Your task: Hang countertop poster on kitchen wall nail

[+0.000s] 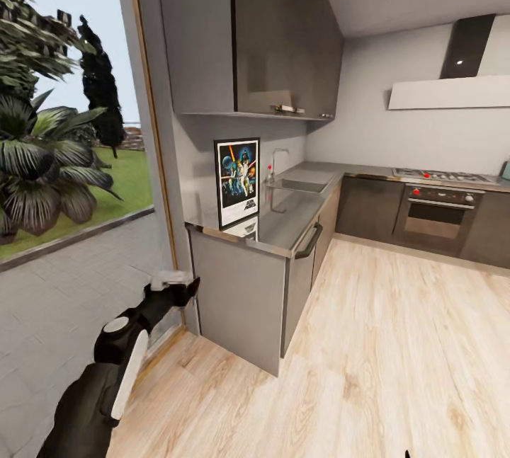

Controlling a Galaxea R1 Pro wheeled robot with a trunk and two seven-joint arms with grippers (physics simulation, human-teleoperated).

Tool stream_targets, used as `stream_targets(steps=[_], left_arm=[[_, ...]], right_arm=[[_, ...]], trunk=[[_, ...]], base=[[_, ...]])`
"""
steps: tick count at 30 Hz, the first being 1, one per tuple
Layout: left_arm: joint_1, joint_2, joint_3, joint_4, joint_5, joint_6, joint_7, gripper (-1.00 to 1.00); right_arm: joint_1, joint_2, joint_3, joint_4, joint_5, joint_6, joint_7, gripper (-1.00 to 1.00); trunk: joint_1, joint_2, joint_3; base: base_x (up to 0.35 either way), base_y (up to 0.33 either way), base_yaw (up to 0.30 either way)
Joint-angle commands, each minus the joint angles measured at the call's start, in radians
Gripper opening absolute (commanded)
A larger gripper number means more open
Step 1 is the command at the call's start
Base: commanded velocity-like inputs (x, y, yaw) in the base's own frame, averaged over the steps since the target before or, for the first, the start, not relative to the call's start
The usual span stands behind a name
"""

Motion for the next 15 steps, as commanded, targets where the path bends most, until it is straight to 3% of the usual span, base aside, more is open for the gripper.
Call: stream_targets(steps=[1, 5, 7, 10, 12, 15], left_arm=[[-0.026, -0.001, 0.002, 0.016, 0.01, 0.011, -0.016, 1.0], [-0.141, -0.002, 0.002, 0.144, 0.044, 0.019, -0.113, 1.0], [-0.171, -0.002, 0.003, 0.178, 0.052, 0.014, -0.151, 1.0], [-0.177, -0.001, 0.005, 0.19, 0.054, 0.0, -0.161, 1.0], [-0.18, 0.001, 0.008, 0.197, 0.054, -0.023, -0.236, 1.0], [-0.181, 0.002, 0.012, 0.198, 0.053, -0.027, -0.266, 1.0]], right_arm=[[0.001, 0.003, 0.0, -0.003, 0.001, -0.002, 0.0, 1.0], [0.004, 0.013, -0.002, -0.008, 0.006, -0.004, 0.001, 1.0], [0.005, 0.014, -0.003, -0.006, 0.007, -0.004, 0.001, 1.0], [0.005, 0.015, -0.004, -0.005, 0.007, -0.004, 0.0, 1.0], [0.005, 0.015, -0.004, -0.004, 0.008, -0.004, -0.001, 1.0], [0.005, 0.015, -0.004, -0.002, 0.009, -0.003, -0.001, 1.0]], trunk=[[0.0, -0.001, -0.001], [0.0, -0.001, -0.001], [0.0, -0.001, -0.001], [0.0, -0.001, -0.001], [0.0, -0.001, -0.001], [0.0, -0.001, -0.001]], base=[[0.0, 0.0, 0.0], [0.0, 0.0, 0.0], [0.003, 0.0, 0.0], [0.104, 0.0, 0.0], [0.299, 0.0, 0.0], [0.315, 0.0, 0.0]])
